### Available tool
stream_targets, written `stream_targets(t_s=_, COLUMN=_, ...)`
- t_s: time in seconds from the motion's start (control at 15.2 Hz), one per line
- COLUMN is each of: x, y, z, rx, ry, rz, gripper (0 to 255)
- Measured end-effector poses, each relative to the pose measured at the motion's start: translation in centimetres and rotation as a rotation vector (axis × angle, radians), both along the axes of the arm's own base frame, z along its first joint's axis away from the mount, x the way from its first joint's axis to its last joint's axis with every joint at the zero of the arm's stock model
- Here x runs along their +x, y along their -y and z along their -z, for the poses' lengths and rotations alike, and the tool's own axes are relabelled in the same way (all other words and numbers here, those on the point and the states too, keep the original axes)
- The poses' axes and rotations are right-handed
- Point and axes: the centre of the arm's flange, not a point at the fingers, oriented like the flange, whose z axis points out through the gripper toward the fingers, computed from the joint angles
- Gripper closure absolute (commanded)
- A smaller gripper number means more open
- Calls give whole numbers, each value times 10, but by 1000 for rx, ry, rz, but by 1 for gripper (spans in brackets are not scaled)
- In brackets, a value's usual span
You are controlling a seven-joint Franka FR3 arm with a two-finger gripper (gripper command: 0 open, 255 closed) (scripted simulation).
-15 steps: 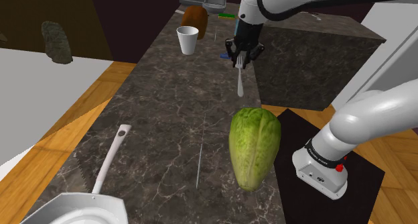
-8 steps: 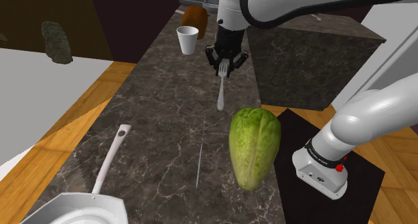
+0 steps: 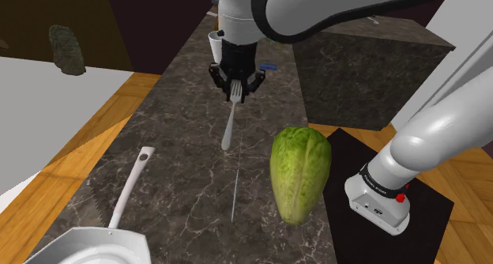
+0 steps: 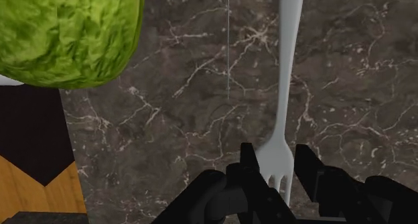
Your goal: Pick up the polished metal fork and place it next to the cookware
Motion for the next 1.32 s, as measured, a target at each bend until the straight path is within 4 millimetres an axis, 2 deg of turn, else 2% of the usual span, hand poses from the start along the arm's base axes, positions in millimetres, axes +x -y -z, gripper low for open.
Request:
stream_targets(t_s=0.33, x=-3, y=-67, z=-1, rx=-1, ry=-1, rz=-3, gripper=255)
stream_targets(t_s=0.46, x=-3, y=-84, z=2, rx=0, ry=0, rz=0, gripper=255)
stream_targets(t_s=0.66, x=-3, y=-90, z=16, rx=1, ry=0, rz=2, gripper=255)
stream_targets(t_s=1.32, x=-3, y=-91, z=67, rx=1, ry=0, rz=2, gripper=255)
